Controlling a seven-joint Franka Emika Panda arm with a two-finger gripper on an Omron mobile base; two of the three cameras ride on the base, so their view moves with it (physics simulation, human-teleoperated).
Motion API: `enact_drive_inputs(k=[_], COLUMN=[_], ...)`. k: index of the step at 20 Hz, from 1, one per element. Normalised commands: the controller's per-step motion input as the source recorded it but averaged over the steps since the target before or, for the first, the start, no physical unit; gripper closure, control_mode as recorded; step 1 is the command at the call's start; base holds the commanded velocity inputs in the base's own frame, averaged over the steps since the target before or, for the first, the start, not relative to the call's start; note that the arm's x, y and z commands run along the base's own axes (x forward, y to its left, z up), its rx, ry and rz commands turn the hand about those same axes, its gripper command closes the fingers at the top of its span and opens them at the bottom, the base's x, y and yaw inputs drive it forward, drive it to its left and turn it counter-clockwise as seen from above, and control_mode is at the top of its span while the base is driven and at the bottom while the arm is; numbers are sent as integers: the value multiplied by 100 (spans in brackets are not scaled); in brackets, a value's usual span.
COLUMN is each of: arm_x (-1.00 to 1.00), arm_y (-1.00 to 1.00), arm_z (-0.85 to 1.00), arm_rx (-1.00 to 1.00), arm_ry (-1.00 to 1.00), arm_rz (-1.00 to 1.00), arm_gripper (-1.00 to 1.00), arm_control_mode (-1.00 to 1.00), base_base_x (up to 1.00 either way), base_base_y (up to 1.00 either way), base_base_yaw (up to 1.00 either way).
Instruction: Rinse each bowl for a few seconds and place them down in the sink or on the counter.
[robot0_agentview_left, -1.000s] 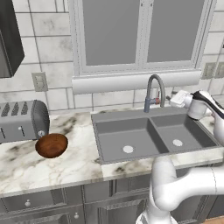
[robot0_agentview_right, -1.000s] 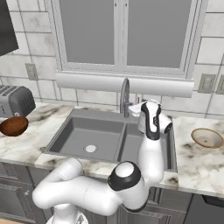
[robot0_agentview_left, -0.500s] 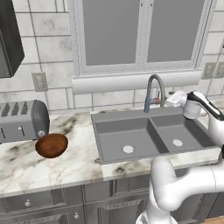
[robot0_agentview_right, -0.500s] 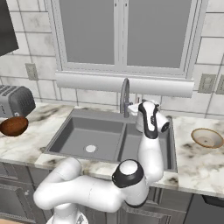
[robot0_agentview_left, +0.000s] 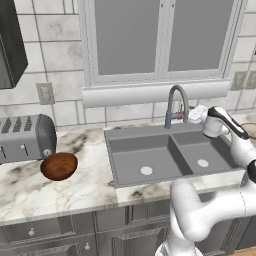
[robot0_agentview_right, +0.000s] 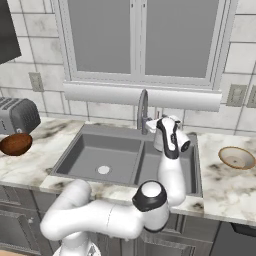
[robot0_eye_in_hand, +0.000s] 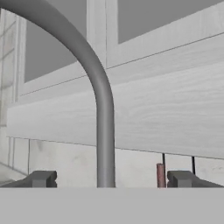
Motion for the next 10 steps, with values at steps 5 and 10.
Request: enact_drive_inputs(k=[5,10], arm_x=[40,40], arm_y=[-4,-20], arm_z=[-13,-12], arm_rx=[0,2], arm_ry=[0,0], arm_rz=[0,0], arm_gripper=[-100,-100], arm_control_mode=[-100,-100], base_base_x=[0,0], base_base_y=[0,0], base_base_yaw=[0,0])
